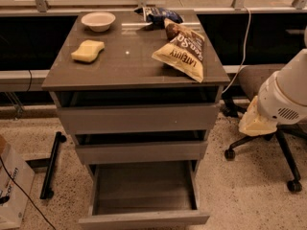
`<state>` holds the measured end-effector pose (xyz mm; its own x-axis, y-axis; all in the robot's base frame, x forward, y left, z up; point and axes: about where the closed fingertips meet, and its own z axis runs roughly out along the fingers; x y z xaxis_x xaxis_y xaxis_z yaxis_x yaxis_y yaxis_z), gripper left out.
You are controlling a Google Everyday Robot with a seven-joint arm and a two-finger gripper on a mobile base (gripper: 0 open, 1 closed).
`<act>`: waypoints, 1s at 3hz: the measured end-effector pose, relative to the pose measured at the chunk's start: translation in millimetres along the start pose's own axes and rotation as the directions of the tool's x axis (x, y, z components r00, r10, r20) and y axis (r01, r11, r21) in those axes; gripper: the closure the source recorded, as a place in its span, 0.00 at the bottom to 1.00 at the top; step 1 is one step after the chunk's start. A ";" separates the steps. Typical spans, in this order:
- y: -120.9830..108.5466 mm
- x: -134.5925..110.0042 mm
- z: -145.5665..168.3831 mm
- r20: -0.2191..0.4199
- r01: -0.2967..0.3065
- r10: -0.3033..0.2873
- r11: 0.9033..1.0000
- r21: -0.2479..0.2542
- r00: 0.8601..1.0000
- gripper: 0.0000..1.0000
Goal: Close bottom drawer
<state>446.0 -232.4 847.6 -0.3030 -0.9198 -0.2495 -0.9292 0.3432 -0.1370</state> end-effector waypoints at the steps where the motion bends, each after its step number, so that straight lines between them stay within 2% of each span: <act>1: 0.6 -0.1 11.7 -0.025 0.012 -0.012 1.000 -0.012 1.000 1.00; 2: 9.4 5.7 52.0 0.014 0.033 -0.032 0.998 -0.055 0.999 1.00; 3: 18.2 15.8 113.9 0.046 0.074 -0.070 0.994 -0.081 0.996 1.00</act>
Offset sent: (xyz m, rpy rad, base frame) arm 0.0121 0.0148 -0.1230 0.1325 0.0028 0.1068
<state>448.5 -219.1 732.0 -0.2271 -0.9318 -0.2832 -0.9630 0.2581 -0.0770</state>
